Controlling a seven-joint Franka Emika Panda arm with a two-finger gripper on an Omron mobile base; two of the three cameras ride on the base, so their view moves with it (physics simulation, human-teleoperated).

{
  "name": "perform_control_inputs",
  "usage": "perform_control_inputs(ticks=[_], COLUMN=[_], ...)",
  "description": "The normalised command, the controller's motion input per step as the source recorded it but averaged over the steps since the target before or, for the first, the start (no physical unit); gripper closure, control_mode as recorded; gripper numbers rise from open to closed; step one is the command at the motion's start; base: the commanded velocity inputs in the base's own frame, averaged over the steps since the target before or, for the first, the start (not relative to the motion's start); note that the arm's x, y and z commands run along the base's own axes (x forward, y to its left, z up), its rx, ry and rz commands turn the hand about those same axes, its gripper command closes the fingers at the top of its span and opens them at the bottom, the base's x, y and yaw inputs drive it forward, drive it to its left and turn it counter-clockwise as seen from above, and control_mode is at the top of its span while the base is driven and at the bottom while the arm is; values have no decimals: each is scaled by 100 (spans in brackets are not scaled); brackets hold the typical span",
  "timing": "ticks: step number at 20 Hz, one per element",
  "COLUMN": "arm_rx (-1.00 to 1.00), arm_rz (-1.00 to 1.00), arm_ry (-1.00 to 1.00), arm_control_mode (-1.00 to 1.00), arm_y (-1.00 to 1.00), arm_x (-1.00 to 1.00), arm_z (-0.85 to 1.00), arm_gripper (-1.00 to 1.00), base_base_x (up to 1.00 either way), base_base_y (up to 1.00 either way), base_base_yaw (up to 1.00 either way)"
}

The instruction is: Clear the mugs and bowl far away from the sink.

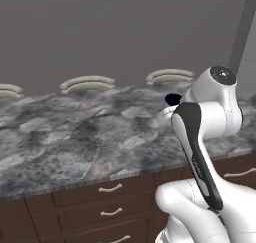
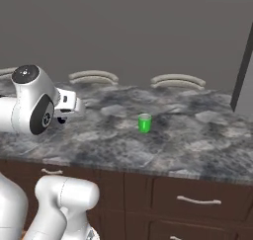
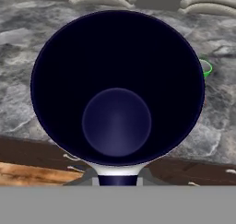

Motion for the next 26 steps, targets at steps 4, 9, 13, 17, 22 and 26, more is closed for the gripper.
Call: perform_control_inputs(ticks=[4,9,13,17,22,26], arm_rx=[0,0,0,0,0,0], arm_rz=[0,0,0,0,-15,-23], arm_ry=[0,0,0,0,5,14], arm_control_mode=[100,100,100,100,-100,-100], arm_y=[0,0,0,0,5,9], arm_x=[0,0,0,0,33,53], arm_z=[0,0,0,0,-14,-32], arm_gripper=[100,100,100,100,100,100], base_base_x=[63,71,94,67,24,0], base_base_y=[54,53,27,28,10,0], base_base_yaw=[-23,-11,-14,-31,-11,0])
